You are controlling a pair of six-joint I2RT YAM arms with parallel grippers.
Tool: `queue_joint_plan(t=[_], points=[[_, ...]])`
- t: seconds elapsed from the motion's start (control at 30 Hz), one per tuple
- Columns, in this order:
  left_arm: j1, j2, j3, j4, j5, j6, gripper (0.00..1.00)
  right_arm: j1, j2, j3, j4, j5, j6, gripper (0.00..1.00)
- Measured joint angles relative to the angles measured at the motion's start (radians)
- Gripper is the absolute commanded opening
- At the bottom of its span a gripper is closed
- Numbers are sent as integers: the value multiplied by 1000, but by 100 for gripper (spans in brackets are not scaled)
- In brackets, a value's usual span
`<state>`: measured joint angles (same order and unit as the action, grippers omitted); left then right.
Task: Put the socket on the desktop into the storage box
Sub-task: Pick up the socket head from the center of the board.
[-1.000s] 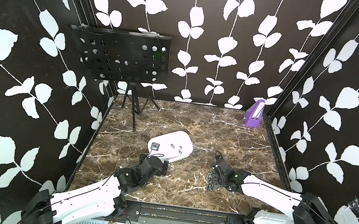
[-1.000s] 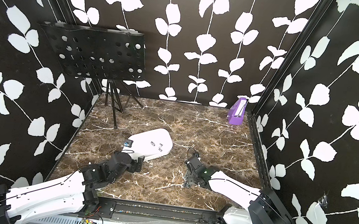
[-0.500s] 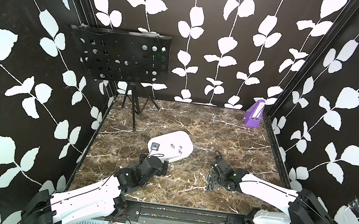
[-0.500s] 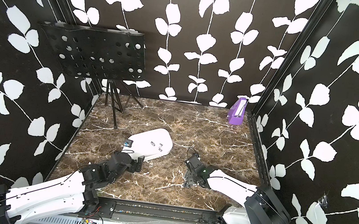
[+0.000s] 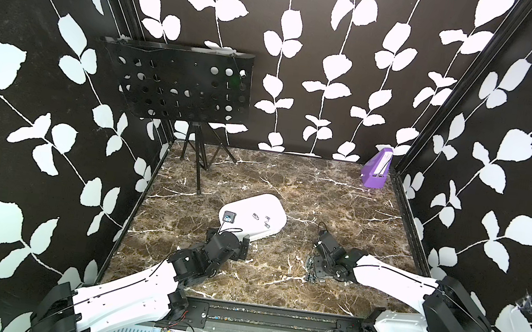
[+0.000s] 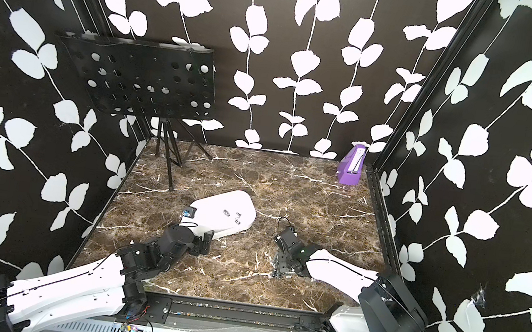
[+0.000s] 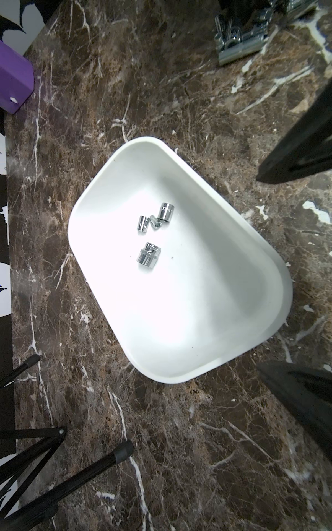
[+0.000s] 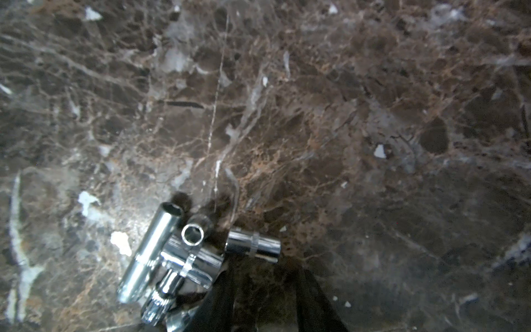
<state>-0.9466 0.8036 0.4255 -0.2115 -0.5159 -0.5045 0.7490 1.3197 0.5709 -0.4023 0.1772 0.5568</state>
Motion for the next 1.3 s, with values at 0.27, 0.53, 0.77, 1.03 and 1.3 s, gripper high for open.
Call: queue_joint_plan(t=[0.27,0.53,0.77,1.03,1.3], points=[[0,-2,0,0,0,0,96,-22,18,14,3,-23,-7,38],[0,-6,0,0,0,0,96,-39,41,31,10,-40,-11,35],[0,-6,0,0,0,0,96,-45,57,41,23,-46,-15,30],[0,-6,0,0,0,0,96,-50,61,44,32,-54,-15,24],[0,-8,0,0,0,0,96,-54,61,44,40,-57,-14,17]])
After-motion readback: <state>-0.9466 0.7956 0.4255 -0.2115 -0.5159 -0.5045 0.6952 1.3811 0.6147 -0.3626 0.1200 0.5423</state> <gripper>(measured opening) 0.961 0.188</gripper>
